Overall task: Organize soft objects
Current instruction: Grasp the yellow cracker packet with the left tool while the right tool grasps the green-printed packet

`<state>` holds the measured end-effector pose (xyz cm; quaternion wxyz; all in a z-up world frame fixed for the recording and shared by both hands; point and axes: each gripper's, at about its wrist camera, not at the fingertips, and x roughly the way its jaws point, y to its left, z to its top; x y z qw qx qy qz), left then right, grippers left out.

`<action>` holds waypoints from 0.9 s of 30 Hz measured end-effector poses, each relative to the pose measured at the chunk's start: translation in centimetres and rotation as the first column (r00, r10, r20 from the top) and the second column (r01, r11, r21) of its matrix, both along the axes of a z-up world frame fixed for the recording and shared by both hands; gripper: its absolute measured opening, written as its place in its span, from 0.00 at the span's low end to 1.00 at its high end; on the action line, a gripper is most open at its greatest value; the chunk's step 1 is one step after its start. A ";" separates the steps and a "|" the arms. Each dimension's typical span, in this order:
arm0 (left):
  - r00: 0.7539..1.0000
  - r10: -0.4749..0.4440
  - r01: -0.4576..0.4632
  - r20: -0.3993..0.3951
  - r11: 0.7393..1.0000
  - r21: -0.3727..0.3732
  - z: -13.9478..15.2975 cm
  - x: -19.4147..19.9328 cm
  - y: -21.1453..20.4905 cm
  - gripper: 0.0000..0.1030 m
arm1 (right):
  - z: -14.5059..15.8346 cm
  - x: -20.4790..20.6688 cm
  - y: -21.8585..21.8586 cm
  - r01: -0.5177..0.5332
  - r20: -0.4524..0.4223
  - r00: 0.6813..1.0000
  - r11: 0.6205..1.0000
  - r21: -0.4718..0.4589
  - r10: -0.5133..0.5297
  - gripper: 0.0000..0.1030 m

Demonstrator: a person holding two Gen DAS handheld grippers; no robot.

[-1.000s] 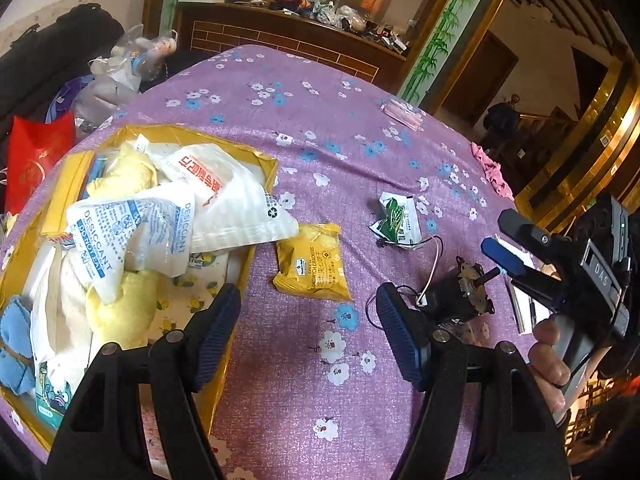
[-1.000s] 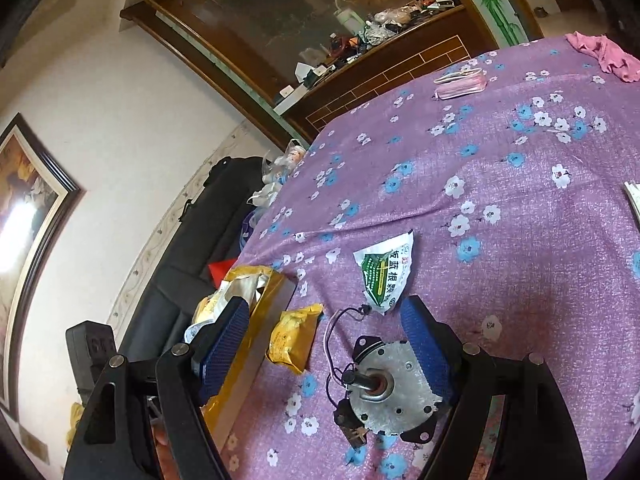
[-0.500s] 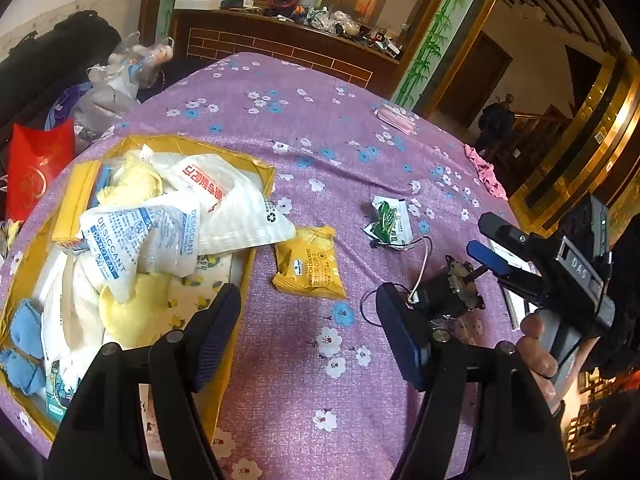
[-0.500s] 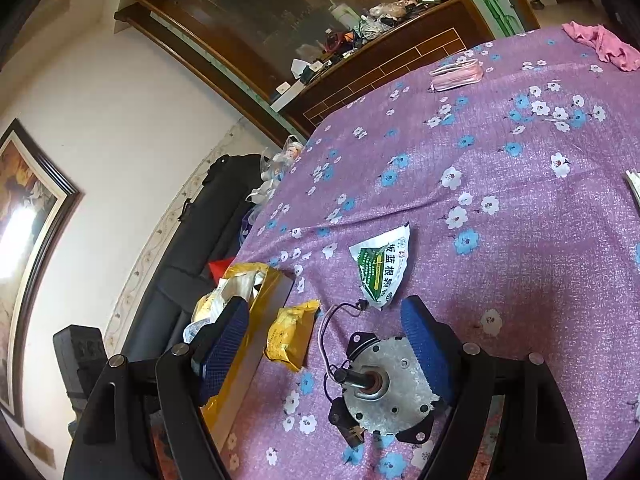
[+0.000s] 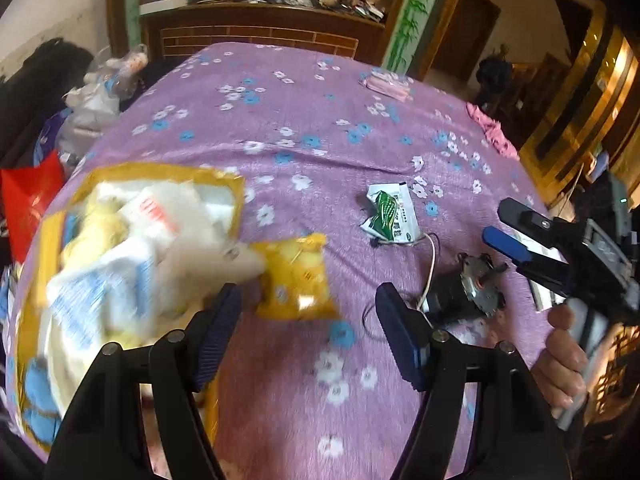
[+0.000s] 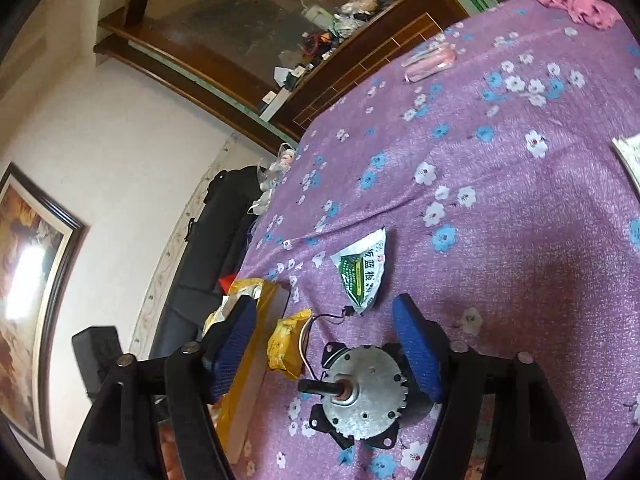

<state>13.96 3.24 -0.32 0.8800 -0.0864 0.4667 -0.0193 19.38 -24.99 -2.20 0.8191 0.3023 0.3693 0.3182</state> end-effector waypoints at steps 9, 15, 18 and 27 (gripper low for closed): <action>0.991 -0.014 0.038 -0.130 0.981 0.190 -4.1 4.1 -2.7 0.48 | -1.8 8.7 4.3 -0.172 -0.155 0.977 0.969 -0.176 0.145 0.55; 0.992 -0.028 0.049 -0.125 0.984 0.172 -5.0 3.5 -1.9 0.42 | -4.1 11.3 6.8 -0.242 -0.234 0.956 0.927 -0.285 0.177 0.05; 0.993 -0.036 0.054 -0.110 0.985 0.166 -4.7 3.2 -1.8 0.38 | -3.3 10.6 6.5 -0.245 -0.195 0.962 0.918 -0.312 0.190 0.02; 0.995 -0.065 0.069 -0.074 0.996 0.053 -4.3 0.0 -2.2 0.37 | 1.5 0.5 -1.2 0.089 0.089 0.993 0.978 -0.187 -0.074 0.00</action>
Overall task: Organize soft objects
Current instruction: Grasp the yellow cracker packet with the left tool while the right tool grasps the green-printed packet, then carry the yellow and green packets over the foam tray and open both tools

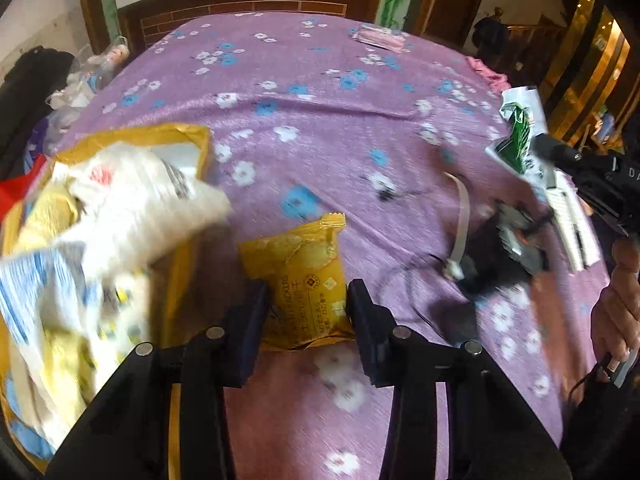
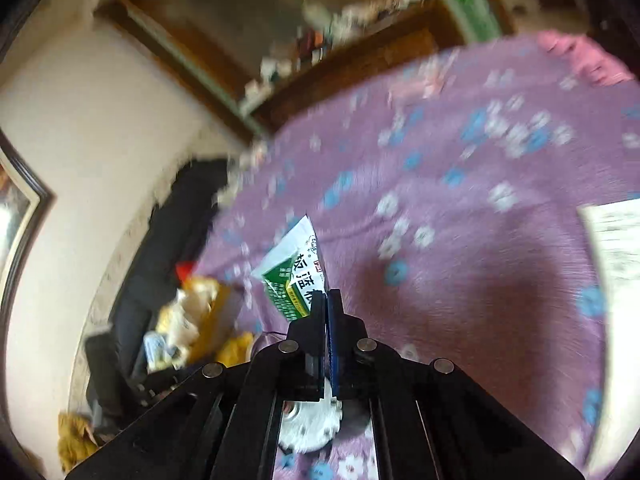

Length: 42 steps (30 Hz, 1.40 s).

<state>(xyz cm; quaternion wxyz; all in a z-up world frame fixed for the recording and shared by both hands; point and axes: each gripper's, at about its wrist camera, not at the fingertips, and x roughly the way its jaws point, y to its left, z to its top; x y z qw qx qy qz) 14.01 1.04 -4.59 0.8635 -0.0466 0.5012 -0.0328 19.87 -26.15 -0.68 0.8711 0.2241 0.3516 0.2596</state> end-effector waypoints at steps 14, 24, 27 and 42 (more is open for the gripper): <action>0.997 -0.059 0.070 0.052 0.961 -0.268 3.8 -8.1 -0.4 0.37 | -0.5 -12.8 0.9 -0.082 0.083 0.994 0.975 0.208 0.066 0.00; 0.982 0.080 -0.021 0.168 0.944 -0.329 8.7 -13.2 6.2 0.37 | 1.3 -11.8 8.1 -0.242 0.100 0.968 0.958 0.151 0.229 0.00; 0.977 0.111 -0.045 0.182 0.941 -0.334 9.1 -13.6 7.4 0.37 | 1.2 -10.7 9.7 -0.261 0.091 0.964 0.954 0.148 0.250 0.00; 0.970 0.178 -0.108 0.169 0.927 -0.358 8.3 -13.0 10.4 0.37 | 1.6 -10.3 15.1 -0.284 0.070 0.958 0.956 0.072 0.280 0.01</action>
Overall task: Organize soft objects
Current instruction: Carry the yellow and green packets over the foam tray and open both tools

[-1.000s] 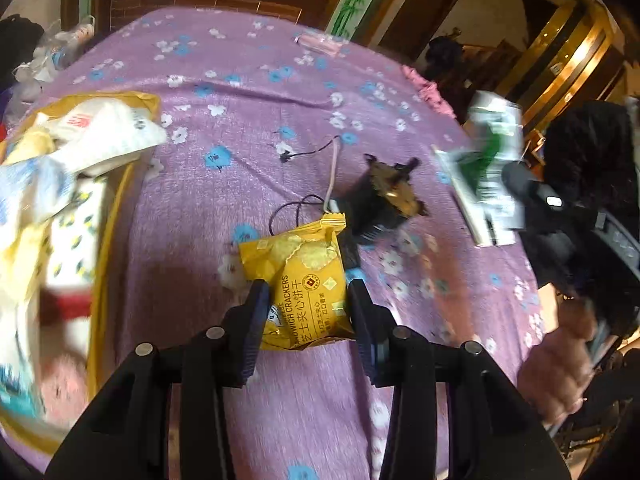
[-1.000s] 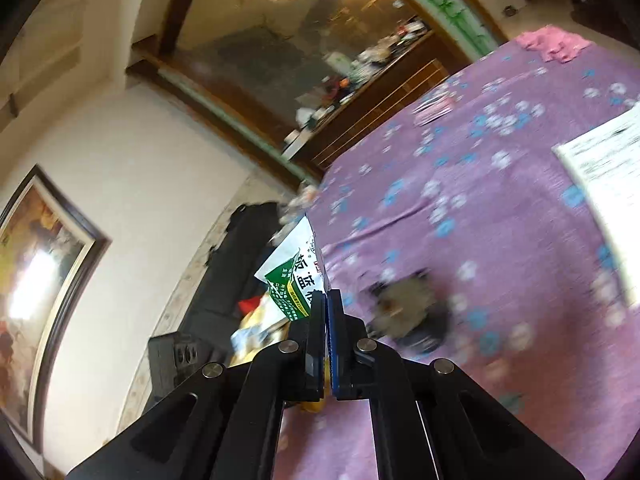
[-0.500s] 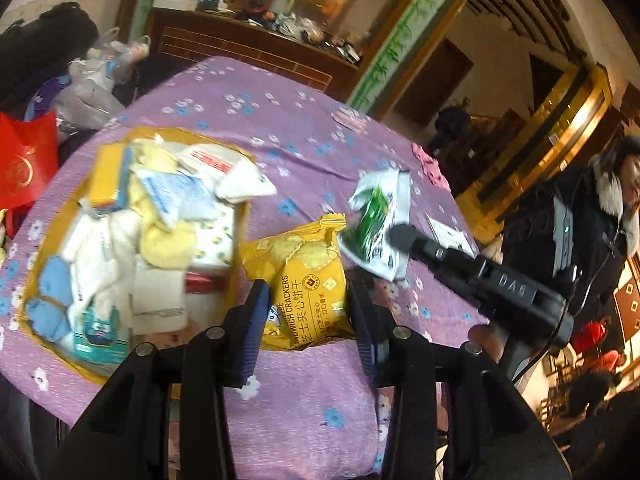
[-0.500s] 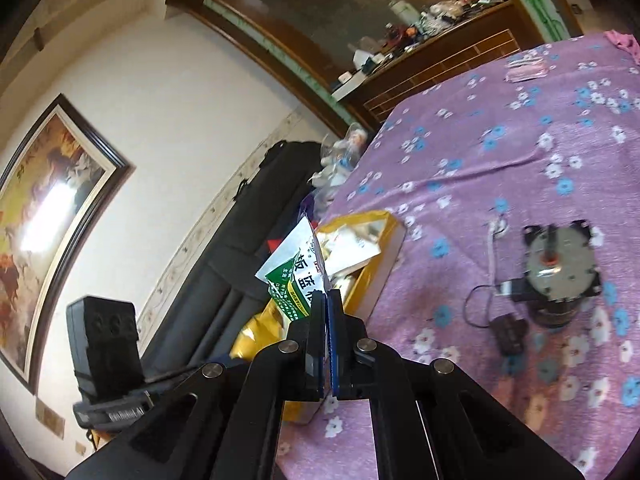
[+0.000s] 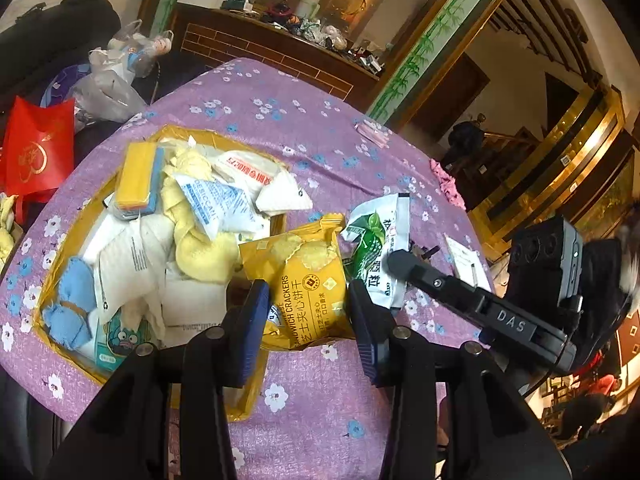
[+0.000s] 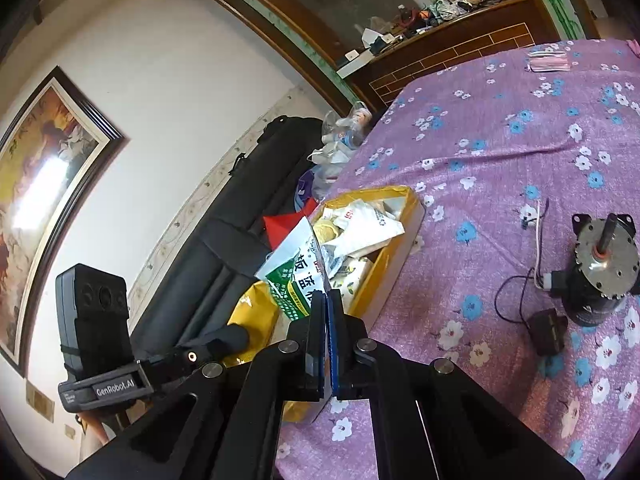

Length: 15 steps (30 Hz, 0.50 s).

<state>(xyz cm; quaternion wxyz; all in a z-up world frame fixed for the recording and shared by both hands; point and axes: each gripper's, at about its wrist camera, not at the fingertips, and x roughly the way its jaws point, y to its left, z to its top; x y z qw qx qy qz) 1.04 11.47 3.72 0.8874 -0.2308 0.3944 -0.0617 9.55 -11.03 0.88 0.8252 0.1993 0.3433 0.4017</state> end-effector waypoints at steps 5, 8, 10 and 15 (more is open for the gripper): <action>0.999 0.028 -0.028 0.025 0.999 0.030 0.8 -0.7 0.8 0.37 | 0.0 -0.2 0.1 0.007 0.001 1.000 1.000 0.022 -0.007 0.00; 0.997 0.073 -0.074 0.036 0.997 0.035 1.0 -1.5 2.0 0.37 | -0.3 -0.1 0.2 0.013 0.001 1.000 1.000 0.021 -0.013 0.01; 0.995 0.090 -0.091 0.034 0.995 0.038 1.0 -2.0 2.8 0.37 | -0.6 -0.1 0.4 0.000 -0.010 1.000 0.999 0.041 0.001 0.01; 0.987 0.159 -0.160 0.020 0.986 0.046 0.2 -2.3 5.2 0.37 | -0.8 -0.3 3.0 -0.034 -0.007 0.999 0.999 0.007 0.034 0.01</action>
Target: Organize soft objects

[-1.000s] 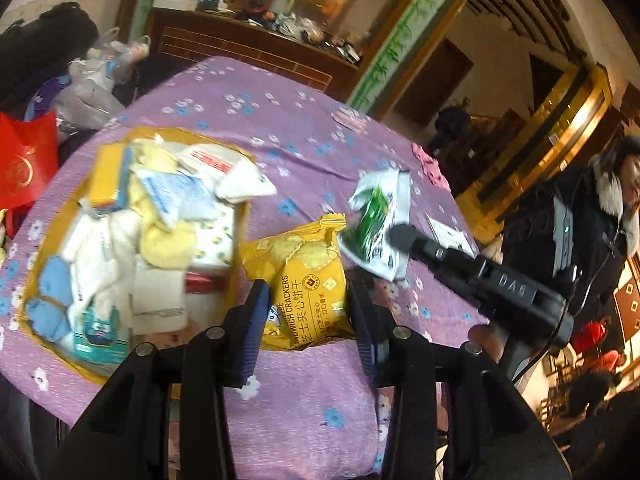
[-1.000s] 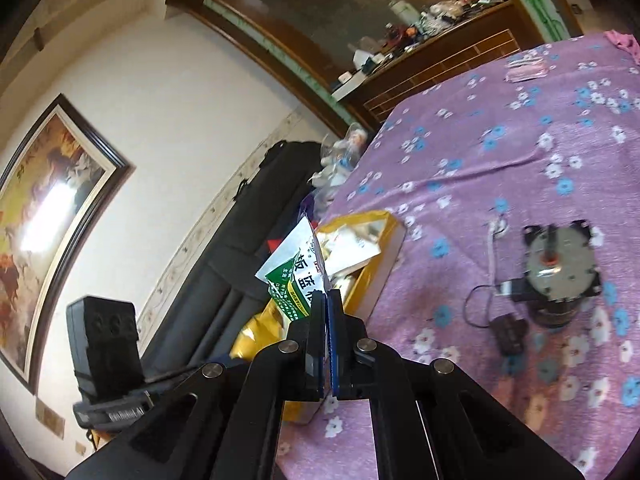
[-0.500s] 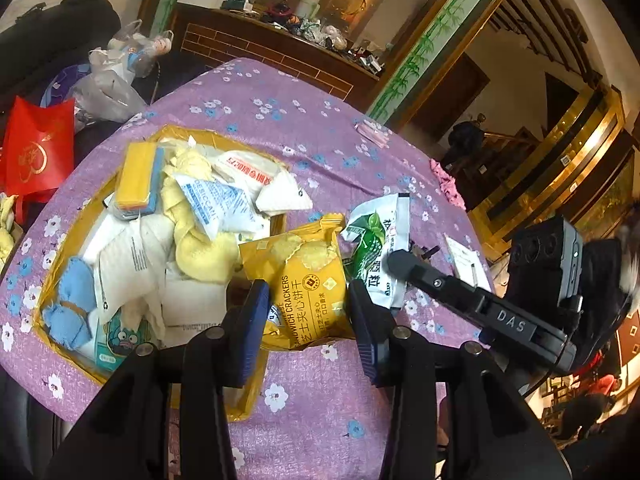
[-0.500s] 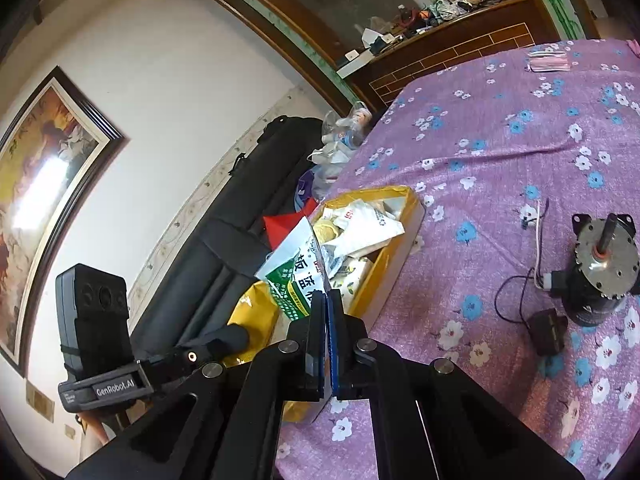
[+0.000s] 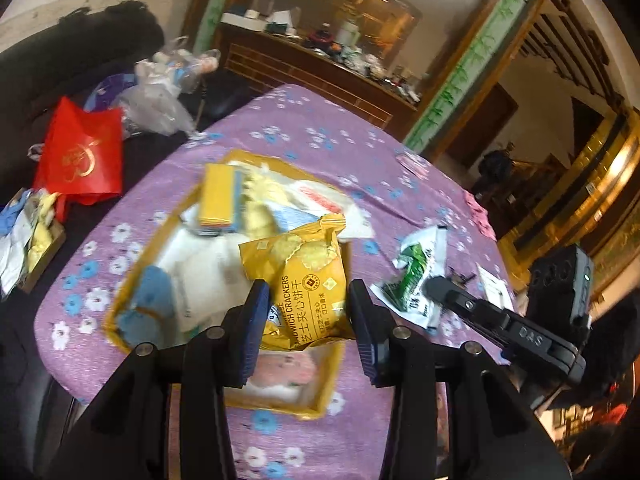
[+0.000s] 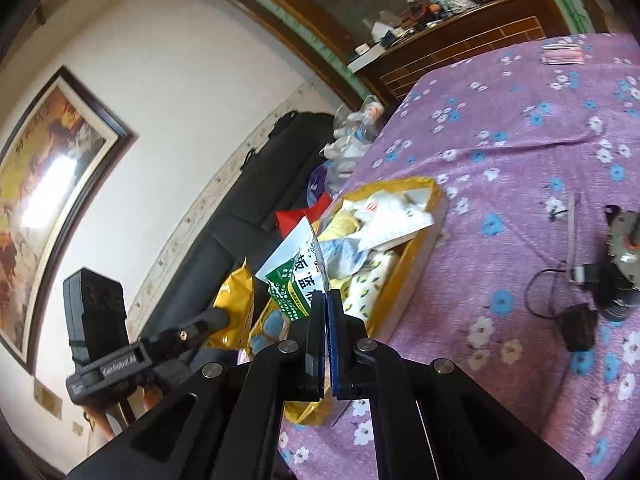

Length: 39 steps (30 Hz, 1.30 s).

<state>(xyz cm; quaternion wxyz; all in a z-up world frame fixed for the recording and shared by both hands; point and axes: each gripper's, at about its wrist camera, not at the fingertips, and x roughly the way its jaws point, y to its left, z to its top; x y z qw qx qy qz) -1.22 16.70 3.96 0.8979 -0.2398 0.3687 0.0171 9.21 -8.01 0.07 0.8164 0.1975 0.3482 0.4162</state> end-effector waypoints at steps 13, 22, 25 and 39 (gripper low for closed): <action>0.994 0.062 -0.064 -0.093 0.998 -0.027 -5.0 1.4 3.0 0.38 | -1.2 0.8 7.5 -0.075 -0.108 0.992 0.995 -0.072 0.067 0.01; 0.994 0.028 -0.025 -0.103 0.999 0.033 -6.2 2.7 1.8 0.49 | -0.6 0.7 9.2 -0.054 -0.097 0.994 0.992 -0.114 0.043 0.68; 0.993 0.086 -0.082 -0.079 0.995 0.059 -6.2 1.8 1.4 0.49 | -0.4 -0.2 7.9 -0.035 -0.075 0.997 0.997 -0.069 0.030 0.71; 0.992 0.115 -0.102 -0.049 0.969 0.226 -3.4 0.4 -4.6 0.62 | -0.1 -3.7 3.7 0.093 -0.051 0.994 0.994 -0.050 -0.096 0.77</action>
